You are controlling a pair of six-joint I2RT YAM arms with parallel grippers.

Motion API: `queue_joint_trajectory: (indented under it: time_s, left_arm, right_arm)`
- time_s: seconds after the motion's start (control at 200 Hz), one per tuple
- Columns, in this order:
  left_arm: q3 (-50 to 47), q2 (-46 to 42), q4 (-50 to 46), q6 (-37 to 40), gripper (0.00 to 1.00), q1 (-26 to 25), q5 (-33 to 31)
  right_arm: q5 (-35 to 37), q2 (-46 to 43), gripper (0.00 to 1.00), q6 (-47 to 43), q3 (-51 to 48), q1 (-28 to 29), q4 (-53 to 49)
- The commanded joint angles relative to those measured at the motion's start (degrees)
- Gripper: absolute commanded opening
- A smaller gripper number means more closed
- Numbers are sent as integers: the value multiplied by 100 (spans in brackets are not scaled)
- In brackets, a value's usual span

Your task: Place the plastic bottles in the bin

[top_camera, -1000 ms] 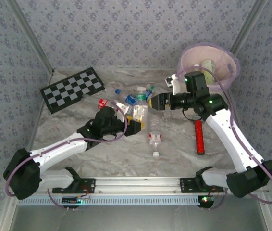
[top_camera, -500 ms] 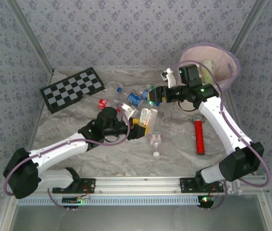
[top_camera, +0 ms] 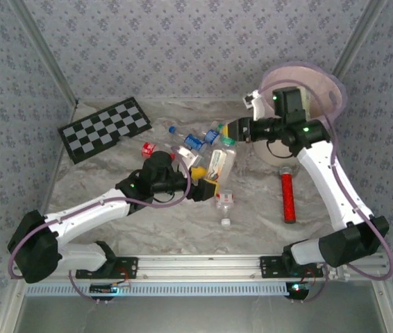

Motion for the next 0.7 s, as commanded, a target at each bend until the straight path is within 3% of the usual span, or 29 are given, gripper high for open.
queue_joint_trajectory:
  time_s: [0.0, 0.085, 0.205, 0.35, 0.475, 0.695]
  left_arm:
    - [181, -187, -232, -122, 98, -30, -266]
    - [147, -308, -454, -151, 99, -38, -535]
    - [69, -433, -707, -160, 99, -22, -801]
    - [6, -412, -671, -228, 99, -25, -735]
    - [34, -388, -818, -292, 98, -23, -778]
    - [8, -467, -1136, -393, 98, -24, -1033]
  right_arm:
    - [491, -375, 21, -485, 813, -240, -201]
    - [1356, -530, 14, -610, 1307, -451, -239]
    - [3219, -726, 10, -1027, 1733, -643, -60]
    - [4963, -614, 0, -1802, 1751, -1096, 1032]
    - [5405, -51, 0, -2035, 1972, -1636, 1445]
    - [5814, 770, 0, -2471, 1839, -1833, 2173]
